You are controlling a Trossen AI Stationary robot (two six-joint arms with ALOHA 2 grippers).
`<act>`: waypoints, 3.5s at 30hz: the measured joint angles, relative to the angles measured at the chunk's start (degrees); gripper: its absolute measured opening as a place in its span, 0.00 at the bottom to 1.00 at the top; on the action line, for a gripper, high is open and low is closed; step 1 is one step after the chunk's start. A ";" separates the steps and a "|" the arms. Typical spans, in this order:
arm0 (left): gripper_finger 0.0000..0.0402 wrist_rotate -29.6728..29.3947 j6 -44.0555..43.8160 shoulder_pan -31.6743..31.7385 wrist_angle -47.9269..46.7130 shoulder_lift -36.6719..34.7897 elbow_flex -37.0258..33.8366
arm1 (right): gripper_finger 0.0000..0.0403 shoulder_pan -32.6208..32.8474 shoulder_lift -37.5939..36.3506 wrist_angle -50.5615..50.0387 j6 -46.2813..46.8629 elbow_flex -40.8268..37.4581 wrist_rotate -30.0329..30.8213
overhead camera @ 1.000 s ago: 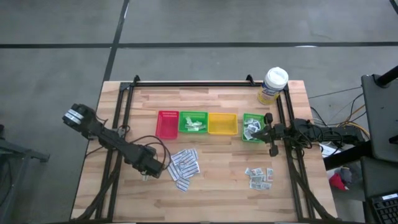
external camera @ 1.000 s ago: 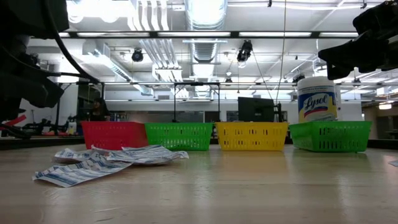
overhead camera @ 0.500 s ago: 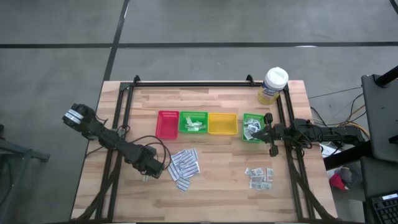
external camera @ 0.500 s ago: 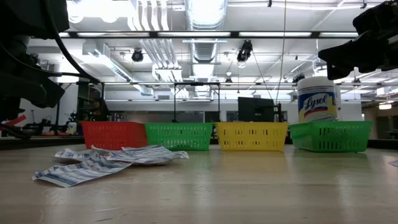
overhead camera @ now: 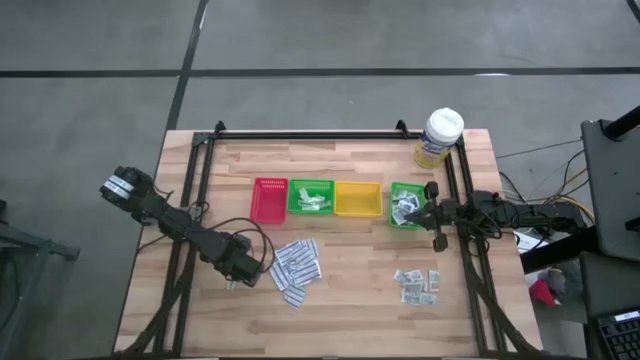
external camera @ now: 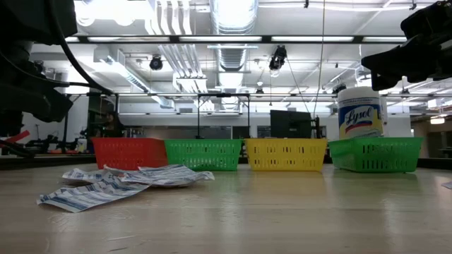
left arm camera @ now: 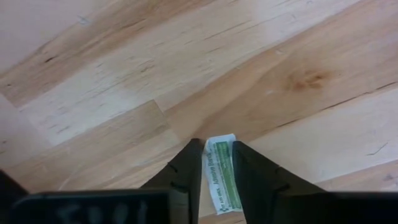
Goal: Pick & Place First Aid Supplies
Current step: Put the green bandage into the left green bin
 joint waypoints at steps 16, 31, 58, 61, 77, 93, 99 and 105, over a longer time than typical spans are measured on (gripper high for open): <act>0.19 -0.90 0.02 -0.02 -0.28 0.02 0.02 | 0.02 -0.01 0.00 0.02 0.00 0.00 0.00; 0.11 -1.48 0.46 -0.02 -0.69 0.02 0.00 | 0.02 0.01 0.00 0.01 0.01 0.00 0.00; 0.10 -16.49 9.53 0.02 -0.26 -6.40 3.81 | 0.02 0.01 0.00 0.02 0.02 0.00 0.00; 0.10 -18.69 11.60 0.02 0.40 -7.24 4.36 | 0.02 0.00 0.00 0.02 0.02 0.00 0.00; 0.10 -47.10 46.54 0.28 25.66 -10.38 5.14 | 0.02 0.01 -0.02 0.02 0.02 0.00 0.00; 0.10 -53.88 86.50 12.31 28.08 -10.30 12.04 | 0.02 0.00 -0.01 0.02 0.02 0.01 0.00; 0.10 -50.08 95.05 18.69 27.85 -10.23 13.95 | 0.02 0.01 -0.02 0.01 0.02 0.02 0.00; 0.10 -46.86 101.54 23.53 27.72 -7.01 17.06 | 0.02 0.01 0.02 0.00 0.02 0.01 0.00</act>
